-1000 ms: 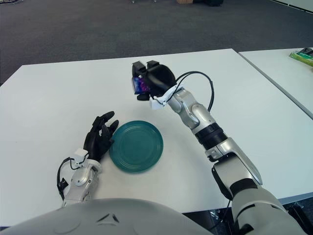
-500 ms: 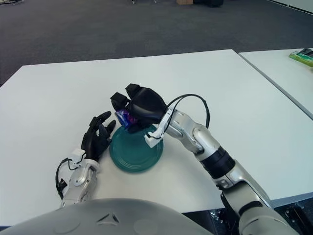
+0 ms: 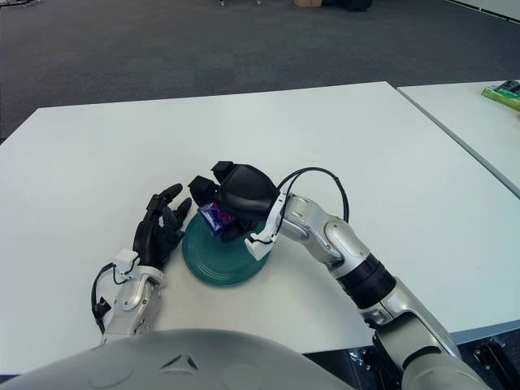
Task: Put the gum into the plate.
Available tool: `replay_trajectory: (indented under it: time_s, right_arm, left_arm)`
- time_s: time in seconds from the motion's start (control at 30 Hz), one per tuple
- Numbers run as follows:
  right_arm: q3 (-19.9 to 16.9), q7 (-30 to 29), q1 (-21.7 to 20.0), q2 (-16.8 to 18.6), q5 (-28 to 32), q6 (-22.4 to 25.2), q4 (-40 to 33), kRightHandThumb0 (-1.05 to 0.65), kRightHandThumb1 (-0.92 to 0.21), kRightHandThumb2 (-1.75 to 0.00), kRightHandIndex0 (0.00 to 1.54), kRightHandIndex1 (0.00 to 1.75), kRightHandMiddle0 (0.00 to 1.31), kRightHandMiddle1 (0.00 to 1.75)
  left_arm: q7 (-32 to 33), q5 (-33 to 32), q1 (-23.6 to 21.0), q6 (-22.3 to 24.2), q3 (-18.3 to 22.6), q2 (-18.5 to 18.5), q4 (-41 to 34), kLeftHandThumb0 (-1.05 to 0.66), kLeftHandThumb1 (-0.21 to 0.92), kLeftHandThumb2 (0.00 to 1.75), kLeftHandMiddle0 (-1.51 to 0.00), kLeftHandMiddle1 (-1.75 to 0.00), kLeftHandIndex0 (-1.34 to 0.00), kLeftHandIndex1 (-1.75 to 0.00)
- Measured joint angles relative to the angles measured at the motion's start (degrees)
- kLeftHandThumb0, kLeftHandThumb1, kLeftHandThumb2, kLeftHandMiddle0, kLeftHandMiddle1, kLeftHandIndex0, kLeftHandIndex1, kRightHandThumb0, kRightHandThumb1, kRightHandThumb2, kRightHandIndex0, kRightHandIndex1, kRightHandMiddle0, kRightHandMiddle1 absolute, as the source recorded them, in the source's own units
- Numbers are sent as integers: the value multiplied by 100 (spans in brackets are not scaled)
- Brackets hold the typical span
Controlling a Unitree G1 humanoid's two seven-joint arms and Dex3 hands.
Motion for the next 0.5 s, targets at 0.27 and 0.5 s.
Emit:
replay_trajectory:
  time_s: [0.27, 0.5]
  right_arm:
    - [3, 71, 3, -83, -25, -447, 1, -40, -63, -91, 63, 175, 38, 175]
    - [35, 97, 9, -80, -25, -723, 102, -39, -68, -85, 62, 175, 35, 175]
  left_arm:
    - [9, -22, -2, 42, 5, -2, -38, -75, 92, 88, -66, -4, -18, -79]
    - [62, -12, 28, 243, -2, -5, -199, -75, 92, 90, -64, -3, -16, -78]
